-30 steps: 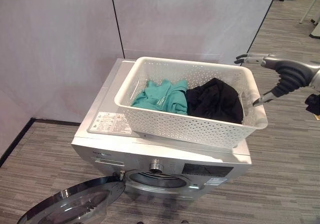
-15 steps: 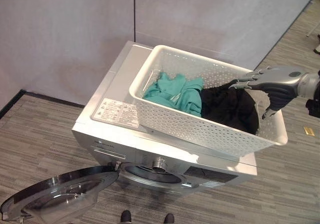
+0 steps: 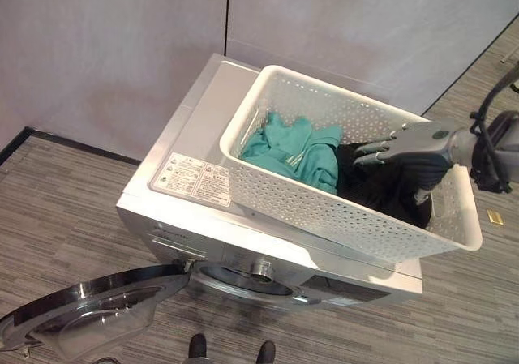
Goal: Grab the laundry basket,head to the washer,open it,put in the laundry and shut it.
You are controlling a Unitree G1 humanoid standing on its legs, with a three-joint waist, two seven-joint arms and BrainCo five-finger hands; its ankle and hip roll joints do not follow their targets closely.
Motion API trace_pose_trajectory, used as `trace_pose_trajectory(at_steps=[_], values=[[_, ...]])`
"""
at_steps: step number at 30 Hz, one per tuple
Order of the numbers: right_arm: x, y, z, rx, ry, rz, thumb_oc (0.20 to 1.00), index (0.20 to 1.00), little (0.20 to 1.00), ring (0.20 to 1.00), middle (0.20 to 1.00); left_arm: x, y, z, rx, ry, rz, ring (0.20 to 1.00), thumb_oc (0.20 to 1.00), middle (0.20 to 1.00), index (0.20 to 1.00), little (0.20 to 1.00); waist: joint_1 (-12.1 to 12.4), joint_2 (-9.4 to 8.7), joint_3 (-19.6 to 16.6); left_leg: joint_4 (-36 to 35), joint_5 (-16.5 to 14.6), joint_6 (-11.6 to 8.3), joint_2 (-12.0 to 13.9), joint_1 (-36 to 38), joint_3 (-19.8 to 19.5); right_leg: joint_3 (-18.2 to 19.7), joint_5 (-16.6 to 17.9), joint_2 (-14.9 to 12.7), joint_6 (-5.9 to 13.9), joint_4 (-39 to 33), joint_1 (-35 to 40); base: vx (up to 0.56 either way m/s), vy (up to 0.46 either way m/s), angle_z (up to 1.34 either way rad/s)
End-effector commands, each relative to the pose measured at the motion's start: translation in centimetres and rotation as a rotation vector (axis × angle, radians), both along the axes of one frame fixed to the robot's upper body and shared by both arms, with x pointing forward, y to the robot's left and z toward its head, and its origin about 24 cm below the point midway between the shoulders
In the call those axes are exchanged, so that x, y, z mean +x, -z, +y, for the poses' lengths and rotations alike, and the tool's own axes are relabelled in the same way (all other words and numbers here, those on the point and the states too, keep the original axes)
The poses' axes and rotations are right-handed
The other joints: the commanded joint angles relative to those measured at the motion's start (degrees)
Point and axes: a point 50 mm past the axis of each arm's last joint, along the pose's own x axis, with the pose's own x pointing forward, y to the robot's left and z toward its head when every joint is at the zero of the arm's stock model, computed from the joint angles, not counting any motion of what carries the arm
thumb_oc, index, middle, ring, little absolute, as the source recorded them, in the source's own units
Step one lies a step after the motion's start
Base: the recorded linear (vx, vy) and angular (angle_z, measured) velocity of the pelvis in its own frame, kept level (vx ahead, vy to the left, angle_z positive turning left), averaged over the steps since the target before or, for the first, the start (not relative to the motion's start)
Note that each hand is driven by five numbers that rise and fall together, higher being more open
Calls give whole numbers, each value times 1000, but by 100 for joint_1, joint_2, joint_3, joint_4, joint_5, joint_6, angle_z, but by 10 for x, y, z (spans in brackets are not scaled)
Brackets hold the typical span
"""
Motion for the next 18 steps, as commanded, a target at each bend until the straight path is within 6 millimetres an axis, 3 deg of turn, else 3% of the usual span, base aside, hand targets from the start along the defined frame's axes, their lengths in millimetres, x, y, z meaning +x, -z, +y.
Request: trace_pose_trajectory(at_steps=[1, 8, 13, 18], values=[[-7, -7, -16, -50, 72, -42, 1000, 1000, 1000, 1000, 1000, 2, 4, -11, -35, -51, -15, 1000, 1000, 1000, 1000, 1000, 76, -213, -59, -37, 217, -259, 177, -219, -74, 118, 362, -361, 551, -13, 340, 35, -2, -2], [-3, -6, -31, -93, 111, -86, 1000, 1000, 1000, 1000, 1000, 1, 6, -17, -55, -61, -14, 1000, 1000, 1000, 1000, 1000, -1, -53, -32, -37, 182, -260, 198, -144, 3, 188, 352, -369, 556, -15, 338, 25, -8, -5], [1, 1, -23, -86, 60, -89, 1000, 1000, 1000, 1000, 1000, 6, 7, -22, -65, -61, -33, 1000, 1000, 1000, 1000, 1000, -8, 40, 19, -37, 194, -261, 217, -205, 30, 231, 354, -370, 559, -15, 235, 7, -17, -13], [3, 14, -9, -93, -27, -86, 1000, 1000, 1000, 1000, 1000, 12, 5, -22, -57, -61, -53, 1000, 1000, 1000, 1000, 1000, 24, 25, 92, -37, 230, -259, 214, -364, -29, 209, 381, -380, 567, -15, 98, 0, 0, 0]])
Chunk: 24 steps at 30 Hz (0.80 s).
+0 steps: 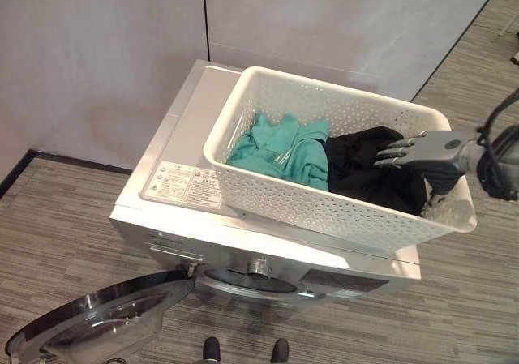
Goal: Grab the laundry basket,head to the washer,open it,put in the laundry and shut it.
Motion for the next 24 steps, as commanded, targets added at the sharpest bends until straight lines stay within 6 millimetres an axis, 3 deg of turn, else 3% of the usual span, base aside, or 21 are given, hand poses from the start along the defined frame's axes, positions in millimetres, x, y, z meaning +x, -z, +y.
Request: trace_pose_trajectory(at_steps=[1, 11, 13, 19, 24], values=[[-1, -8, 3, -44, -50, -80, 1000, 1000, 1000, 1000, 1000, 12, 1, -7, -17, -30, -40, 1000, 1000, 1000, 1000, 1000, 65, -367, 141, -66, 240, -259, 204, -289, -186, -1, 317, -376, 554, -15, 263, 0, 0, 0], [3, 9, 24, -77, -205, -151, 1000, 1000, 1000, 1000, 1000, 15, -6, 14, 66, -53, -49, 1000, 1000, 1000, 1000, 1000, 292, -523, 312, -66, 279, -244, 166, -563, -328, -68, 335, -384, 555, -15, 80, 6, -3, 3], [2, 13, 28, -56, -213, -123, 200, 200, 200, 200, 200, 16, -6, 14, 67, -56, -56, 1000, 1000, 1000, 1000, 1000, 309, -527, 334, -66, 279, -247, 170, -585, -356, -96, 338, -390, 554, -15, 74, 12, -7, 9], [5, 14, 18, 29, -155, -157, 200, 200, 200, 200, 200, 17, -4, 6, 49, -62, -74, 1000, 1000, 1000, 1000, 1000, 272, -481, 318, -66, 264, -243, 165, -550, -390, -128, 326, -389, 552, -15, 127, 3, -2, 1], [12, 4, -14, 205, 7, -278, 200, 200, 200, 200, 200, 14, -3, 1, 34, -47, -81, 1000, 1000, 1000, 1000, 1000, 261, -411, 175, -66, 234, -235, 163, -337, -399, -150, 301, -379, 546, -15, 343, 24, -8, 4]])
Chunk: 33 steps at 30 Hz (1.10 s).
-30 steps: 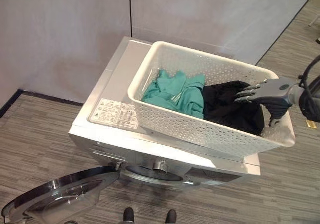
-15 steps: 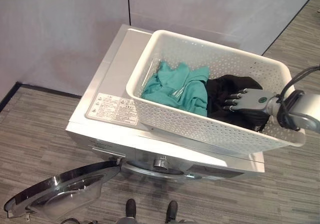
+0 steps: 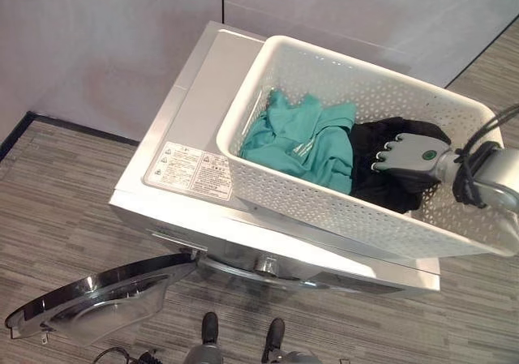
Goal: Grab the laundry basket,head to the washer,open it,put in the laundry and shut it.
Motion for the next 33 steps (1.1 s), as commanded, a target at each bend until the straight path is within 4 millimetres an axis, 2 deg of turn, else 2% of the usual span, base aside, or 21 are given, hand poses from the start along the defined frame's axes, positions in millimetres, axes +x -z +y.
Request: trace_pose_trajectory(at_steps=[1, 5, 6, 7, 8, 9, 11, 12, 13, 18, 19, 20, 22, 25, 27, 28, 29, 30, 32, 33], values=[[5, -11, -14, 135, 76, -99, 200, 200, 200, 200, 200, -5, 2, -4, -23, -8, 4, 1000, 1000, 1000, 1000, 1000, 106, -260, -179, -85, 216, -243, 183, -70, -215, 32, 229, -370, 563, -12, 508, 35, -22, 10], [8, -26, -42, 376, 209, -199, 200, 200, 200, 200, 200, -9, 3, -4, -29, -9, 11, 1000, 1000, 1000, 1000, 1000, 127, -206, -316, -85, 185, -251, 211, 126, -219, -12, 158, -341, 539, -12, 713, 12, -24, 7], [6, -26, -44, 379, 214, -200, 200, 200, 200, 200, 200, -8, 3, -4, -27, -4, 10, 1000, 1000, 1000, 1000, 1000, 146, -222, -316, -85, 207, -246, 206, 103, -226, -19, 172, -346, 538, -12, 695, -12, -19, 4], [7, -33, -61, 553, 289, -267, 200, 200, 200, 200, 200, -8, 3, -6, -35, 0, 7, 1000, 1000, 1000, 1000, 1000, 172, -184, -377, -85, 215, -246, 213, 168, -233, -50, 139, -332, 519, -12, 773, -25, -26, 5], [7, -40, -69, 619, 319, -299, 200, 200, 200, 200, 200, -8, 3, -7, -41, 5, 6, 1000, 1000, 1000, 1000, 1000, 180, -171, -400, -85, 195, -252, 221, 215, -224, -61, 103, -319, 512, -12, 830, -70, -55, 3], [9, -53, -94, 964, 389, -423, 200, 200, 200, 200, 200, -3, 4, -13, -60, -2, -20, 1000, 1000, 1000, 1000, 1000, 222, -104, -478, -85, 226, -254, 222, 264, -251, -121, 68, -306, 484, -12, 932, -68, -38, 2], [9, -56, -94, 1027, 375, -429, 200, 200, 200, 200, 200, -2, 4, -14, -65, -6, -30, 1000, 1000, 1000, 1000, 1000, 212, -87, -516, -85, 257, -251, 220, 240, -268, -149, 73, -304, 473, -12, 928, -68, -30, 5], [9, -62, -101, 1216, 370, -498, 200, 200, 200, 200, 200, 4, 3, -18, -74, -4, -57, 1000, 1000, 1000, 1000, 1000, 248, -38, -535, -85, 257, -270, 229, 288, -280, -187, 26, -286, 457, -10, 1001, -59, -28, 14], [9, -63, -101, 1217, 370, -499, 200, 200, 200, 200, 200, 5, 3, -17, -74, -4, -58, 1000, 1000, 1000, 1000, 1000, 242, -39, -537, -85, 279, -264, 225, 269, -286, -193, 42, -289, 456, -12, 987, -56, -27, 13], [10, -95, -91, 1404, 242, -591, 200, 200, 200, 200, 200, 27, -7, -19, -91, 20, -181, 1000, 1000, 1000, 1000, 1000, 309, 74, -579, -85, 362, -287, 217, 272, -355, -277, 3, -274, 417, -6, 1078, -67, -9, 7], [9, -104, -86, 1493, 177, -626, 200, 200, 200, 200, 200, 34, -11, -20, -99, 46, -223, 1000, 1000, 1000, 1000, 1000, 349, 127, -587, -85, 387, -291, 209, 291, -399, -319, -20, -267, 404, 1, 1128, -65, -13, 5], [9, -104, -85, 1494, 176, -626, 200, 200, 200, 200, 200, 34, -11, -20, -99, 45, -223, 1000, 1000, 1000, 1000, 1000, 341, 128, -587, -85, 388, -292, 209, 291, -405, -325, -21, -267, 404, 2, 1130, -59, -3, 10], [10, -110, -79, 1611, 110, -644, 200, 200, 200, 200, 200, 40, -16, -21, -112, 60, -261, 1000, 1000, 1000, 1000, 1000, 356, 173, -613, -85, 403, -297, 202, 298, -445, -374, -42, -269, 390, 1, 1175, -48, -5, 16], [14, -117, -63, 1727, 14, -610, 200, 200, 200, 200, 200, 48, -25, -22, -158, 29, -337, 1000, 1000, 1000, 1000, 1000, 404, 231, -651, -85, 424, -299, 180, 314, -492, -436, -70, -270, 367, 3, 1228, -45, 4, 11], [20, -132, -47, 1783, -56, -589, 200, 200, 200, 200, 200, 58, -45, -14, -216, 0, -449, 1000, 1000, 1000, 1000, 1000, 449, 270, -677, -85, 436, -301, 160, 348, -523, -474, -86, -273, 351, 7, 1297, -44, 7, 10], [21, -132, -45, 1782, -59, -585, 200, 200, 200, 200, 200, 57, -45, -13, -218, -5, -448, 1000, 1000, 1000, 1000, 1000, 428, 280, -680, -85, 439, -300, 159, 344, -524, -476, -84, -273, 351, 7, 1294, -46, 15, 8], [21, -144, -43, 1765, -74, -609, 200, 200, 200, 200, 200, 62, -55, -8, -217, 19, -488, 1000, 1000, 1000, 1000, 1000, 430, 305, -689, -85, 439, -305, 158, 362, -526, -484, -88, -274, 349, 7, 1315, -9, 3, 8], [21, -156, -40, 1757, -98, -634, 200, 200, 200, 200, 200, 73, -73, -5, -216, 103, -547, 1000, 1000, 1000, 1000, 1000, 460, 322, -705, -85, 409, -315, 160, 389, -540, -490, -114, -271, 348, 14, 1338, -27, 13, 8], [26, -174, -33, 1755, -122, -655, 200, 200, 200, 200, 200, 78, -94, 6, -216, 127, -613, 1000, 1000, 1000, 1000, 1000, 487, 349, -730, -85, 414, -314, 156, 416, -549, -489, -116, -270, 347, 13, 1367, -24, 10, 4], [28, -183, -28, 1757, -141, -668, 200, 200, 200, 200, 200, 86, -111, 12, -218, 133, -686, 1000, 1000, 1000, 1000, 1000, 502, 377, -740, -85, 420, -317, 155, 426, -567, -505, -110, -272, 346, 14, 1381, -18, -2, 3]])
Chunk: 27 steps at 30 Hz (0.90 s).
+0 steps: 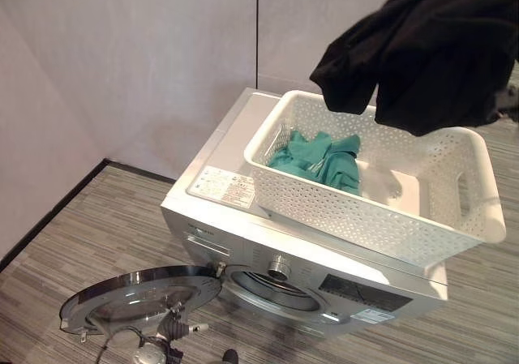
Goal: Grab the laundry basket,head to the washer,open it,put in the laundry and shut it.
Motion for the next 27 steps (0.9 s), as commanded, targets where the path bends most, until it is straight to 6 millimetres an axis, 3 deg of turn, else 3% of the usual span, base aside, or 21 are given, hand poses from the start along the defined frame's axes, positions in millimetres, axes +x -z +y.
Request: trace_pose_trajectory(at_steps=[1, 2, 3, 7, 8, 11, 12, 14, 19, 27], values=[[-15, -54, 10, 24, 6, -215, 200, 200, 200, 200, 200, 22, -43, 39, 45, -28, -163, 1000, 1000, 1000, 1000, 1000, 164, -338, -427, -86, 393, -300, 140, -342, -85, -53, 83, -304, 341, 15, 360, -36, -2, 6], [-14, -63, 14, 57, -11, -253, 200, 200, 200, 200, 200, 31, -68, 46, 37, -36, -258, 1000, 1000, 1000, 1000, 1000, 187, -311, -445, -86, 408, -323, 137, -345, -153, -112, 63, -305, 336, 19, 404, -43, 3, 12], [-14, -63, 14, 58, -12, -254, 200, 200, 200, 200, 200, 31, -69, 46, 37, -38, -258, 1000, 1000, 1000, 1000, 1000, 169, -311, -446, -86, 441, -314, 131, -367, -163, -125, 90, -308, 335, 12, 391, -43, 2, 21], [-19, -77, 24, 52, -40, -318, 200, 200, 200, 200, 200, 52, -129, 55, -34, -14, -478, 1000, 1000, 1000, 1000, 1000, 294, -327, -513, -86, 468, -375, 85, -410, -351, -293, 12, -303, 322, 17, 486, -19, -9, 27], [-19, -77, 24, 53, -40, -319, 200, 200, 200, 200, 200, 51, -130, 56, -34, -15, -479, 1000, 1000, 1000, 1000, 1000, 281, -329, -512, -86, 500, -366, 79, -431, -360, -305, 38, -305, 322, 11, 474, -22, -13, 32], [-29, -82, 30, 0, -48, -361, 200, 200, 200, 200, 200, 61, -166, 56, -73, -17, -647, 1000, 1000, 1000, 1000, 1000, 399, -375, -542, -86, 496, -415, 27, -455, -518, -433, -33, -300, 299, -1, 559, -32, -17, 16], [-29, -82, 29, 1, -48, -361, 200, 200, 200, 200, 200, 61, -167, 56, -72, -17, -647, 1000, 1000, 1000, 1000, 1000, 392, -381, -541, -86, 497, -415, 26, -455, -524, -440, -34, -300, 299, -1, 563, -24, -24, 12], [-36, -84, 35, -84, -45, -373, 200, 200, 200, 200, 200, 63, -190, 55, -76, -1, -756, 1000, 1000, 1000, 1000, 1000, 448, -400, -574, -86, 508, -436, 0, -469, -568, -469, -58, -297, 297, -11, 579, -16, -3, 25], [-42, -80, 39, -166, -42, -383, 200, 200, 200, 200, 200, 69, -212, 48, -165, -8, -895, 1000, 1000, 1000, 1000, 1000, 468, -387, -579, -86, 513, -446, 5, -462, -561, -447, -59, -319, 301, -11, 571, -21, 0, 9], [-50, -69, 49, -139, -188, -388, 200, 200, 200, 200, 200, 74, -203, 38, -206, 3, -884, 1000, 1000, 1000, 1000, 1000, 356, -344, -572, -86, 507, -410, 10, -449, -478, -347, 20, -356, 318, -11, 513, -22, 14, -6]])
